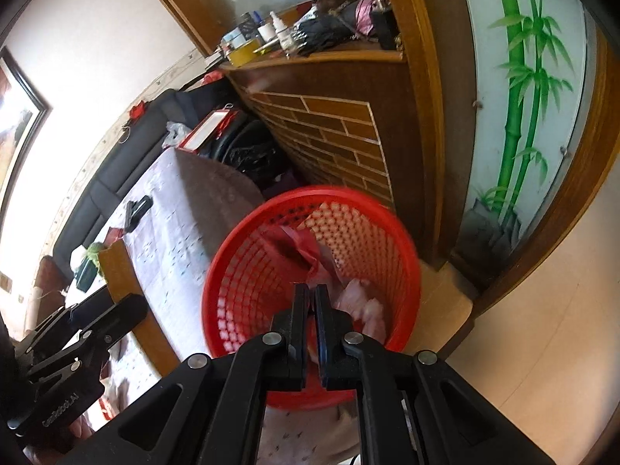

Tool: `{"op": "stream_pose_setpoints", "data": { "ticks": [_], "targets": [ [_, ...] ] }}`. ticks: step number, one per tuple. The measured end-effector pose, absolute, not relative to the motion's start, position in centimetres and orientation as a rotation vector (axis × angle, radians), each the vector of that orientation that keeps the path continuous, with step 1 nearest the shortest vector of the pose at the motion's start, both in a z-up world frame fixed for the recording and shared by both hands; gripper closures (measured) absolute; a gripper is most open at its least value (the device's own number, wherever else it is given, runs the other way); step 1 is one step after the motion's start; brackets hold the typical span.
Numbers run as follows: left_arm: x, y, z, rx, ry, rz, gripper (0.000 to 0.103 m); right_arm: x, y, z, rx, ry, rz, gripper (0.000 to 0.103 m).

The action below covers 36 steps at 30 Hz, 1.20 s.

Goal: Collect trash
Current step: 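Lower the orange box into the red basket and open the left gripper, then return the left gripper to the table and grasp the white wet-wipe packet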

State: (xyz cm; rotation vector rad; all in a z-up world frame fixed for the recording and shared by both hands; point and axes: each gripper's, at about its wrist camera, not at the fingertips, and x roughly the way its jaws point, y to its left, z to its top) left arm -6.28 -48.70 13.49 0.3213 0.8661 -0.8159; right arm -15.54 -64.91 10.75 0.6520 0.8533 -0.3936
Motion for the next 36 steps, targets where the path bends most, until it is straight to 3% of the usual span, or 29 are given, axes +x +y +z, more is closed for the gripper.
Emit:
{"op": "stream_pose_setpoints", "data": {
  "ticks": [1,3,19,36],
  "targets": [
    [-6.4,-48.5,13.6,0.320,0.864,-0.813,0.035,-15.7,-65.2,11.0,0.653,0.843,-0.399,0.074],
    [-6.4,-47.9,13.4,0.321,0.874,-0.799,0.035,-16.0,-65.6,11.4,0.639,0.824,-0.414,0.069],
    [-6.1,-36.5,11.3,0.239,0.962,-0.602,0.035,-13.2,-57.0,9.7,0.561,0.943,-0.204,0.069],
    [-4.7,-15.4,7.4,0.104,1.081,-0.229,0.030,-10.4,-44.7,7.9,0.427,1.066,0.001,0.057]
  ]
}}
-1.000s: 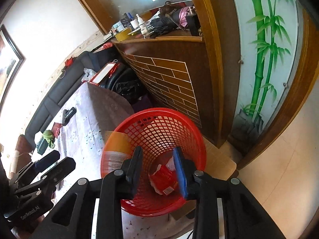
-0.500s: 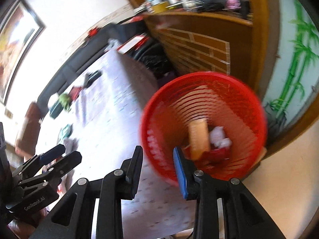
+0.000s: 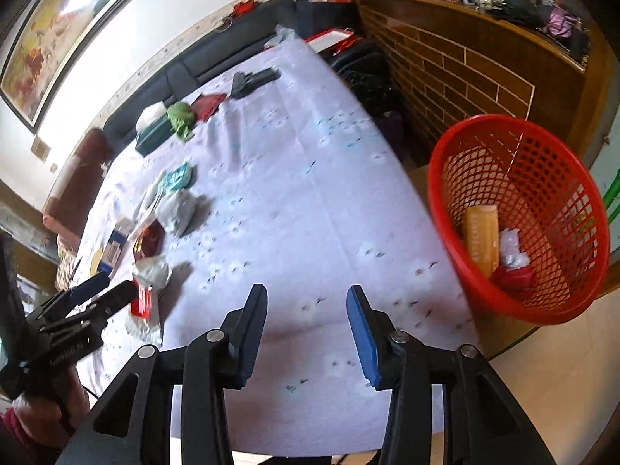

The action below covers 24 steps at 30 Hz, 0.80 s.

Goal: Collect trash
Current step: 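Return the left gripper to the table and grasp the white wet-wipe packet, then grasp the white sock with the right gripper while the left gripper holds the wet-wipe packet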

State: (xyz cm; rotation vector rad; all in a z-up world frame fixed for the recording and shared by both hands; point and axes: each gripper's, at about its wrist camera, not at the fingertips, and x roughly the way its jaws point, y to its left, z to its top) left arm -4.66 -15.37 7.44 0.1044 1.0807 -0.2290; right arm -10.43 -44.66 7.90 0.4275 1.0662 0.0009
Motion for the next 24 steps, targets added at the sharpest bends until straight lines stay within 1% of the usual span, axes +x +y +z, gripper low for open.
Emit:
{"op": "stream_pose_setpoints", "data": {
  "ticks": [5,14,15,16,17,20,24],
  "targets": [
    [-3.8,-14.0,4.8,0.126,1.146,-0.216,0.030,-10.7,-44.0,7.6,0.421,1.085,-0.006,0.057],
    [-1.9,-16.1,1.9,0.188,1.148,-0.224,0.030,-11.2,-44.1,8.1,0.405,1.089,-0.026,0.057],
    [-1.7,-16.1,1.7,0.193,1.143,-0.213,0.035,-11.3,-44.2,8.1,0.404,1.090,-0.029,0.057],
    [-1.5,-16.0,1.5,0.192,1.144,-0.212,0.046,-11.3,-44.2,8.1,0.403,1.091,-0.031,0.057],
    [-1.3,-15.7,1.3,0.180,1.151,-0.220,0.047,-11.4,-44.2,8.1,0.402,1.092,-0.032,0.057],
    [-1.3,-14.9,1.5,0.155,1.135,-0.218,0.055,-11.2,-43.9,8.1,0.395,1.094,-0.022,0.057],
    [-1.9,-13.5,2.1,0.119,1.118,-0.207,0.056,-10.3,-42.8,8.2,0.377,1.095,0.018,0.057]
  ]
}}
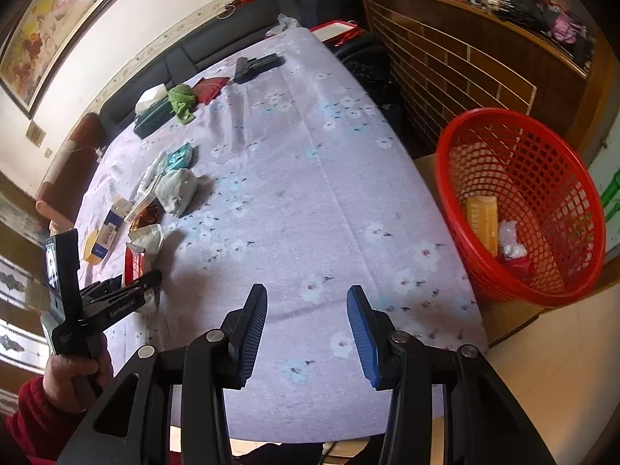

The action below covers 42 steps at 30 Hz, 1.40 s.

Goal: Collect trash
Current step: 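Grasp the white sock with the right gripper while the left gripper holds the wet-wipe packet, then carry the sock with the right gripper while the left gripper carries the packet to the basket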

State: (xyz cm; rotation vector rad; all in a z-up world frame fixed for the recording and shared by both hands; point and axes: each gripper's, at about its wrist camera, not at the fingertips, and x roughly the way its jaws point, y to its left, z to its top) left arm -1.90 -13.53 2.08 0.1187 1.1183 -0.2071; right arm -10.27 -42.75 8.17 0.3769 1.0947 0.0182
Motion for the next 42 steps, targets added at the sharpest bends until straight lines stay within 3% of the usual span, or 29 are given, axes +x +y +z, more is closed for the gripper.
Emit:
{"op": "stream_pose_setpoints", "data": {
  "ticks": [3,7,15,25,26,27,28,31,42],
  "targets": [
    [-2.5,-12.2,2.8,0.097,1.108,-0.189,0.056,-8.8,-41.2,8.3,0.354,1.095,0.078,0.057],
    [-3.5,-10.5,3.9,0.072,1.091,-0.169,0.056,-6.2,-38.7,8.4,0.324,1.093,0.171,0.043],
    [-5.5,-7.6,5.1,0.060,1.088,-0.130,0.056,0.7,-31.8,7.3,0.201,1.088,0.303,0.036],
    [-6.9,-5.9,5.9,0.079,1.084,-0.098,0.055,8.8,-25.5,3.5,0.029,1.114,0.333,0.036],
    [-6.9,-5.8,5.9,0.082,1.082,-0.098,0.055,9.1,-25.3,3.1,0.019,1.120,0.326,0.037],
    [-6.9,-5.8,6.0,0.084,1.079,-0.098,0.055,9.4,-25.2,2.6,0.024,1.131,0.329,0.049],
    [-6.9,-5.8,6.0,0.085,1.077,-0.099,0.055,9.5,-25.2,2.4,0.030,1.139,0.327,0.068],
    [-6.5,-6.1,6.2,0.086,1.069,-0.103,0.056,8.7,-26.0,2.7,0.075,1.129,0.313,0.076],
    [-5.5,-10.5,5.9,0.124,1.054,-0.169,0.056,-0.6,-29.7,4.3,0.186,1.106,0.227,0.078]
  ]
}}
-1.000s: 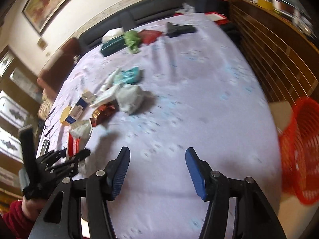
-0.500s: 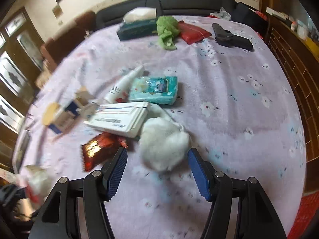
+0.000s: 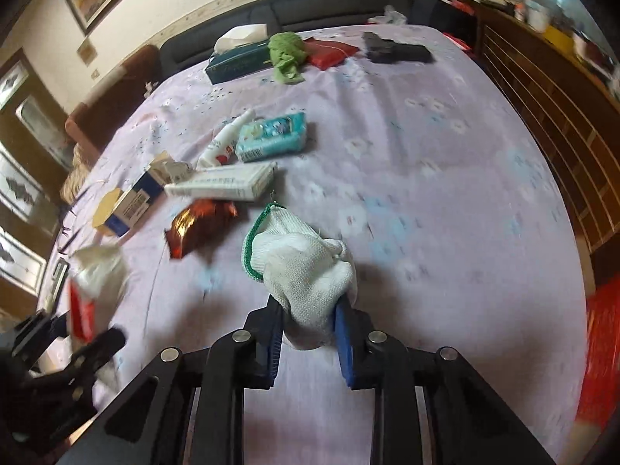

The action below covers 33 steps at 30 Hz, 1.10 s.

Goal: Collect trash
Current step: 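Carry the sock with the right gripper while the left gripper carries the packet to the basket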

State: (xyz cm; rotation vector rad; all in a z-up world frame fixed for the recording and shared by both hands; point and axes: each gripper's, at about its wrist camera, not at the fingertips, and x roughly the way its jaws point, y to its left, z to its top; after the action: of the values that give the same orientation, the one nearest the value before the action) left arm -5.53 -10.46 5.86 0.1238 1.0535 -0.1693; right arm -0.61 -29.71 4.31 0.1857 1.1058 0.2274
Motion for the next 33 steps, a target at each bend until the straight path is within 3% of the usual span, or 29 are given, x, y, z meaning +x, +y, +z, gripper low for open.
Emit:
{"op": "stream_pose_setpoints", "data": {
  "ticks": [33],
  "targets": [
    [-5.4,-14.7,7.7,0.211,0.992,-0.213,0.055,-5.6,-34.0,6.9,0.227,1.056,0.162,0.077]
  ]
}}
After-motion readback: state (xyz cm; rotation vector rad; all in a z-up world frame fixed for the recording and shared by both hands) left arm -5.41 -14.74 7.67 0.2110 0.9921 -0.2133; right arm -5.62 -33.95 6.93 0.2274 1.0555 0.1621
